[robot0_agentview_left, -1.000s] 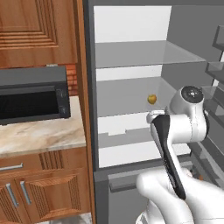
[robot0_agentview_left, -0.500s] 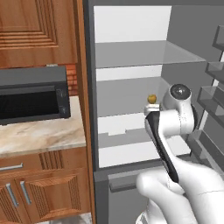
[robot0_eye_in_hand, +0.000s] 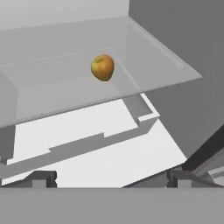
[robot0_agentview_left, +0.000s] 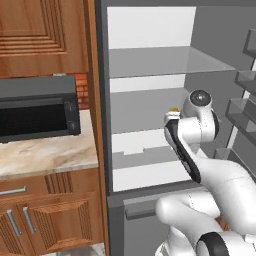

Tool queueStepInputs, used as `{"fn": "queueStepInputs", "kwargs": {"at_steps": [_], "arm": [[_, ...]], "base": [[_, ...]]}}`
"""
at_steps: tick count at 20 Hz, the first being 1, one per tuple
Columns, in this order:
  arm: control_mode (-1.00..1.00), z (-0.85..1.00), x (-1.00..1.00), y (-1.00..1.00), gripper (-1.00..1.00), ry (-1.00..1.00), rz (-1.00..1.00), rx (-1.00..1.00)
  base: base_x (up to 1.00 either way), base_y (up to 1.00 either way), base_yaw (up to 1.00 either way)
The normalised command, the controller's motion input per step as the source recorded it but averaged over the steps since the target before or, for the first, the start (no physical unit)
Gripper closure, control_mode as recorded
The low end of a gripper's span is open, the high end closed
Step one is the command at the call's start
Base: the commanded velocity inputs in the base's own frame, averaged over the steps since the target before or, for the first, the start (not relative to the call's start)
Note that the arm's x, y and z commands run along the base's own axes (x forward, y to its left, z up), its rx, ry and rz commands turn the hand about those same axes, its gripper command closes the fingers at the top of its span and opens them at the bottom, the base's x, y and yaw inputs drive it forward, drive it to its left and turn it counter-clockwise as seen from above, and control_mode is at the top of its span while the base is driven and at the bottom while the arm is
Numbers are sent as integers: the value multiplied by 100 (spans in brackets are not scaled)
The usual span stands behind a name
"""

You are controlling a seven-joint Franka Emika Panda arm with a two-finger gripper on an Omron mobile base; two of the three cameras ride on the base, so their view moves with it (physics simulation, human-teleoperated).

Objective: Pick the orange and apple from the fridge and place them inside the tupperware on the counter.

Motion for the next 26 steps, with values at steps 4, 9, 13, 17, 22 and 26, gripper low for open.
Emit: {"fn": "queueStepInputs", "kwargs": {"at_steps": [4,9,13,17,22,26], "arm": [[-100,-20,70,-1,-100,0,0,0],[-100,-17,64,-11,-100,0,0,0],[-100,-6,53,-23,-100,0,-1,0],[-100,-8,45,-21,-100,0,-1,0],[-100,-13,35,-17,-100,0,-2,0],[-100,-14,31,-18,-100,0,-2,0]], "base": [[0,0,0],[0,0,0],[0,0,0],[0,0,0],[0,0,0],[0,0,0]]}}
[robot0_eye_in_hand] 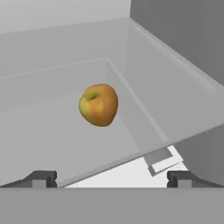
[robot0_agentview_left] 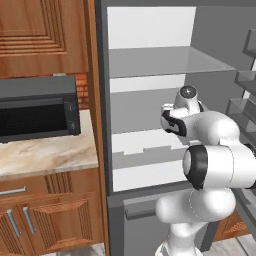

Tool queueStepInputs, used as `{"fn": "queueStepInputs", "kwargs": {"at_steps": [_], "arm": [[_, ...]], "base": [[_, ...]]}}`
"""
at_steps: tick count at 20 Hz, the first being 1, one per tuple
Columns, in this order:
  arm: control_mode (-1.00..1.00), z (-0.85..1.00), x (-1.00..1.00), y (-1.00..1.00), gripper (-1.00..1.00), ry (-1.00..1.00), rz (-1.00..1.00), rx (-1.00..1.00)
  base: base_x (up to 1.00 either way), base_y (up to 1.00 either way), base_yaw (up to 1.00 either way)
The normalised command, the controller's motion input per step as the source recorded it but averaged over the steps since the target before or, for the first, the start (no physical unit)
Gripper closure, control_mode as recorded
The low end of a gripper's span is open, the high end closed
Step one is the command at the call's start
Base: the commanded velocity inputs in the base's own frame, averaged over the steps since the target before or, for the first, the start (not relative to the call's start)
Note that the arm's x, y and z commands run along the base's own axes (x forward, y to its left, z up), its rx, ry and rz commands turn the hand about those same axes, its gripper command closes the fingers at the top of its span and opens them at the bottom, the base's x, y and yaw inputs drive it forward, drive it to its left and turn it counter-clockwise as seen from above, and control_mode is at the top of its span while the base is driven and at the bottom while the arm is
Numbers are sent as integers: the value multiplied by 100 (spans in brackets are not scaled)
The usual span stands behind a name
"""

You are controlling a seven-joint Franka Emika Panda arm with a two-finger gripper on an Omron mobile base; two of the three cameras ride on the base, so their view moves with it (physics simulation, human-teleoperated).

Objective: Pick the orange and apple from the fridge and place them inside the tupperware on the counter.

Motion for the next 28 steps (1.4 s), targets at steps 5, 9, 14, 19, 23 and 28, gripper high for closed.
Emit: {"fn": "queueStepInputs", "kwargs": {"at_steps": [5,9,14,19,23,28], "arm": [[-100,-15,33,-15,-100,0,-2,0],[-100,-13,38,-13,-100,0,-2,0],[-100,-17,41,-4,-100,0,-1,0],[-100,-18,38,0,-100,0,-1,0],[-100,-20,37,0,-100,0,-1,0],[-100,-18,37,0,-100,0,-2,0]], "base": [[0,0,0],[0,0,0],[0,0,0],[0,0,0],[0,0,0],[0,0,0]]}}
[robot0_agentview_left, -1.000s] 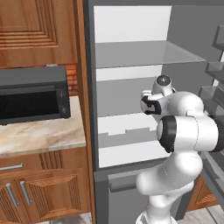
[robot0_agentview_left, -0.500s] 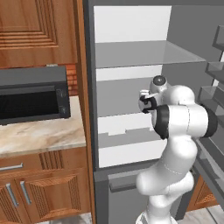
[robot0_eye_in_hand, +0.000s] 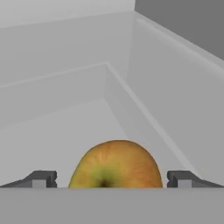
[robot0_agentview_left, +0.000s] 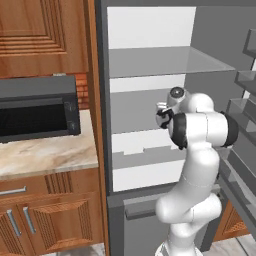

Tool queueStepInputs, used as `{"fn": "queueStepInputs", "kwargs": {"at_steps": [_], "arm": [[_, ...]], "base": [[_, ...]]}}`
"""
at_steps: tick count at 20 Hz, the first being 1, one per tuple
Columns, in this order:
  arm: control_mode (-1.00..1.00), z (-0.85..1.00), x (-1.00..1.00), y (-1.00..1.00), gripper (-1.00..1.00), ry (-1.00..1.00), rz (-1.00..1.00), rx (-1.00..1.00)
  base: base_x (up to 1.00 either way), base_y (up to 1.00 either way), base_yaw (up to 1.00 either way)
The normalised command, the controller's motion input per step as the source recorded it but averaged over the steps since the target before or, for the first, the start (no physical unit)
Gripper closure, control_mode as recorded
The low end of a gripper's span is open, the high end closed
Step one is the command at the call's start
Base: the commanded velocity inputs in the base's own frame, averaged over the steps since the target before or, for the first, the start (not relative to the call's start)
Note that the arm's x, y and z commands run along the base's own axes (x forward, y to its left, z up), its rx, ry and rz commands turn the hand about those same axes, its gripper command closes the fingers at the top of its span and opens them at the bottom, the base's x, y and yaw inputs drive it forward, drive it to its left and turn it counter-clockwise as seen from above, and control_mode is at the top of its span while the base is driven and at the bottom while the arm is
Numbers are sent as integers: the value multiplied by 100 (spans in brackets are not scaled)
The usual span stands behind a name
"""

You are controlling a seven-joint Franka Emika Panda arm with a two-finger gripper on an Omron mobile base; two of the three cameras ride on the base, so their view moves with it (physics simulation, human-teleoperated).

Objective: Pick the orange and apple from the fridge and place them inside the tupperware on the counter.

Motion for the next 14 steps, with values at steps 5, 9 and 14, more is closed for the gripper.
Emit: {"fn": "queueStepInputs", "kwargs": {"at_steps": [5,9,14], "arm": [[-100,-22,19,-4,-100,0,-2,0],[-100,-33,1,-7,100,0,-3,0],[-100,-50,0,-1,100,1,-5,0]], "base": [[0,0,0],[0,0,0],[0,0,0]]}}
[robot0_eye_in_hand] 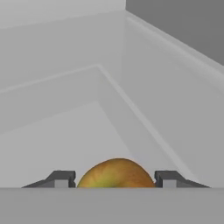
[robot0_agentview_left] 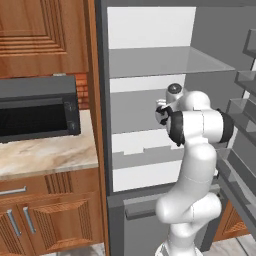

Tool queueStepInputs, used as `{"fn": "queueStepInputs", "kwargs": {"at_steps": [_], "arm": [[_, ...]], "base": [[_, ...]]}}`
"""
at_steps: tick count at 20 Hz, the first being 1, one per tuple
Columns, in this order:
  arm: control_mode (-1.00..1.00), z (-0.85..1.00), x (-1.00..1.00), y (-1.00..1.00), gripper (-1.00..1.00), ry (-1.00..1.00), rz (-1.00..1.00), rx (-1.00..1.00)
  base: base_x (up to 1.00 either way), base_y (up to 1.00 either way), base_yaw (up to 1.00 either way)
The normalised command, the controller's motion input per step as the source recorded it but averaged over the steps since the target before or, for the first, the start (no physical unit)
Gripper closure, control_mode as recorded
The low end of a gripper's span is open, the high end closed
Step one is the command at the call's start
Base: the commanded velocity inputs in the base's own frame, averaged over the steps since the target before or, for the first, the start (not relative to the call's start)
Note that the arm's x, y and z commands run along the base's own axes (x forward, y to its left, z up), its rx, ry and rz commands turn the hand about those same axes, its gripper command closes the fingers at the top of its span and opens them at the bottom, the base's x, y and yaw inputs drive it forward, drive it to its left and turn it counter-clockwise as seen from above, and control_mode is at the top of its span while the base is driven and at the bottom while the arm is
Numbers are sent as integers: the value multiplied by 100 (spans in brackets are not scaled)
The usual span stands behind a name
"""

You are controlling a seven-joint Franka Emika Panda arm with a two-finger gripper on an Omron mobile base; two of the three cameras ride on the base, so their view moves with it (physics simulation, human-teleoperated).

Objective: Pick the orange and apple from the fridge and place them inside the tupperware on the counter.

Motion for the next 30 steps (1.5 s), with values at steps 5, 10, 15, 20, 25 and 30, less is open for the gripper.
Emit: {"fn": "queueStepInputs", "kwargs": {"at_steps": [5,10,15,20,25,30], "arm": [[-100,-47,0,0,100,0,-5,0],[-100,-20,-23,0,100,0,-1,0],[-100,-7,-91,11,100,0,0,0],[-100,8,-100,32,100,-6,3,0],[-100,63,-100,47,100,-11,15,-2],[-100,94,-100,40,100,-3,23,-1]], "base": [[0,0,0],[0,0,0],[0,0,0],[0,0,0],[0,0,0],[0,0,0]]}}
